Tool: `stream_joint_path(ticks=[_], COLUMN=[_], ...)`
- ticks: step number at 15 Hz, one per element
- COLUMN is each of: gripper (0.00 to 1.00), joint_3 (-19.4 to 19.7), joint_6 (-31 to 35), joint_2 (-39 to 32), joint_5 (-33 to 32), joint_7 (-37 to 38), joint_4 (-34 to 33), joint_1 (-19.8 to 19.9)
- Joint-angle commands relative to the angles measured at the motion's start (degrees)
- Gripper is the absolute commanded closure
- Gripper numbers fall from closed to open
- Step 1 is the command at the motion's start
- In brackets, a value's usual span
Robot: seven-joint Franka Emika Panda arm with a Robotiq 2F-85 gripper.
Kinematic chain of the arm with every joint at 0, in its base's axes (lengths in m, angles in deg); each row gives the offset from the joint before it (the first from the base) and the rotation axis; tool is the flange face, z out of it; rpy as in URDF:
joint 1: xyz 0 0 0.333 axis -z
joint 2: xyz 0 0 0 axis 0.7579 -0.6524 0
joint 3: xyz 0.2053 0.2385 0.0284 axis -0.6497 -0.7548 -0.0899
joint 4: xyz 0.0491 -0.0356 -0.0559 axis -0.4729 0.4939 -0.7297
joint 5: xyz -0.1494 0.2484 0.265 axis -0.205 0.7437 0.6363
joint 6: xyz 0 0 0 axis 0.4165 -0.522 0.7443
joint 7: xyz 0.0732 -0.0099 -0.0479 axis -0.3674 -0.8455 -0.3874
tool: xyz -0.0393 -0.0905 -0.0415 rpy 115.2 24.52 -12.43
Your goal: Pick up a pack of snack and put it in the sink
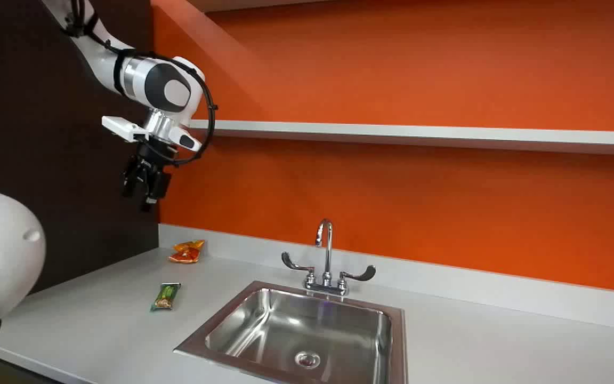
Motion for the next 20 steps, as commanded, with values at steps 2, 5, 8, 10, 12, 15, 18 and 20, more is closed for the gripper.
stream_joint_path(ticks=[2,5,8,10,12,15,18,20], gripper=[0.0,0.0,0.0,0.0,0.0,0.0,0.0,0.0], joint_3=[-0.29,-0.29,-0.65,-1.13,-1.57,-2.07,-2.12,-1.94], joint_6=[-0.12,-0.12,1.87,5.8,9.54,14.44,18.21,20.37], joint_2=[-0.02,-0.02,-2.1,-4.26,-6.92,-11.25,-14.84,-17.23], joint_5=[0.02,0.02,-0.36,-1.13,-2.12,-4.0,-6.3,-7.87], joint_7=[-0.03,-0.03,0.25,0.5,0.87,1.21,1.45,1.67], joint_4=[-0.07,-0.07,-0.77,-1.01,-1.46,-2.25,-2.91,-3.55], joint_1=[0.33,0.33,0.2,-0.03,-0.32,-1.29,-2.35,-3.0])
